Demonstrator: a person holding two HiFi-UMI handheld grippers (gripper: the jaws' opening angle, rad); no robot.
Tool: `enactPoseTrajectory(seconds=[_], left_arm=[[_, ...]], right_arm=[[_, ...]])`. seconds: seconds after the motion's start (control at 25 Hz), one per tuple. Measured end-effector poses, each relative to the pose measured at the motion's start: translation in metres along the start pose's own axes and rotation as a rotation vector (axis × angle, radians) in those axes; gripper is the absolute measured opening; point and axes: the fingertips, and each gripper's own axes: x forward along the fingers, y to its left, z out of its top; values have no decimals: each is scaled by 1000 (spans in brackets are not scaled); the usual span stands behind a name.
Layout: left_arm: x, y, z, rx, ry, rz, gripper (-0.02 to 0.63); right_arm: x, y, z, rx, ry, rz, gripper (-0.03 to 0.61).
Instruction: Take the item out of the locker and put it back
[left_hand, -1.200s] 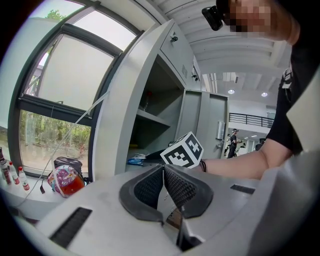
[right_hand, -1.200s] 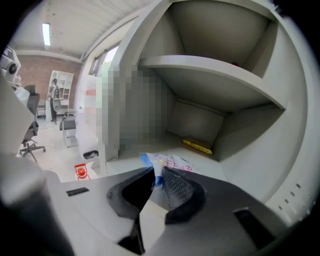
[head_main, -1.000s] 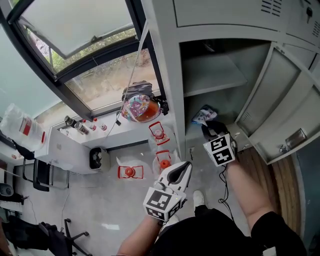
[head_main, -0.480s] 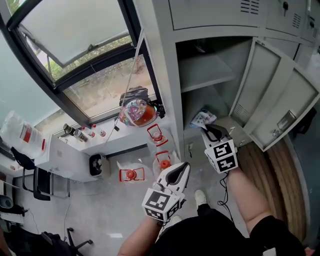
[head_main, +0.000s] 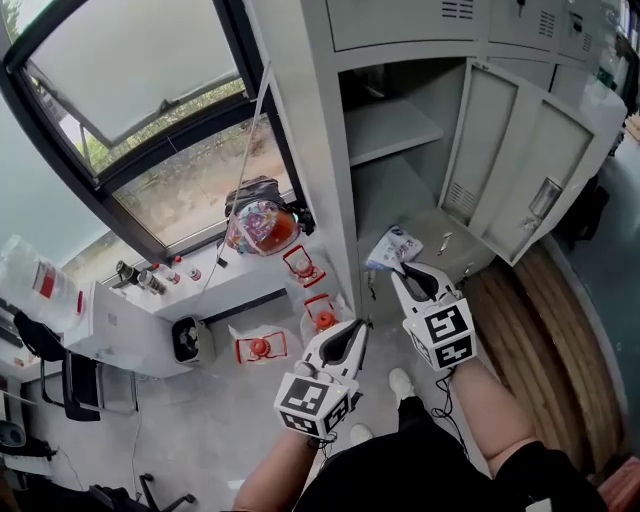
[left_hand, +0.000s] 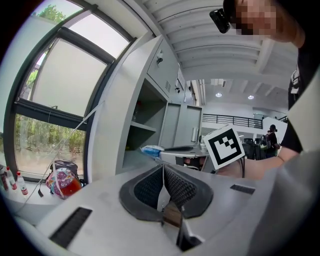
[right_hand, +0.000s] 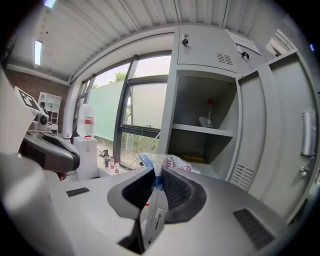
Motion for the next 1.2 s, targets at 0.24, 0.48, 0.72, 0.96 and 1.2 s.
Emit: enactPoseTrajectory(seconds=[0.24,0.48,0.72,0.96,1.2], left_arm=[[-24,-10,-7,13,8,-35,20],[-44,-27,-14,18,18,-59,20],[-45,-36,-17,11,21,-58,20],[-36,-50,-19,8,20,-44,20],[-30,-59,-17,5,18,-21,20]], right_arm=[[-37,34,-10,22,1,-24,101],[-69,58,-13,37,-7,-29,101],[-86,71,-14,53,-16,-10,101],[-102,66,-19,64,-26,4,101],[-111,59,-22,67,-31,24,101]])
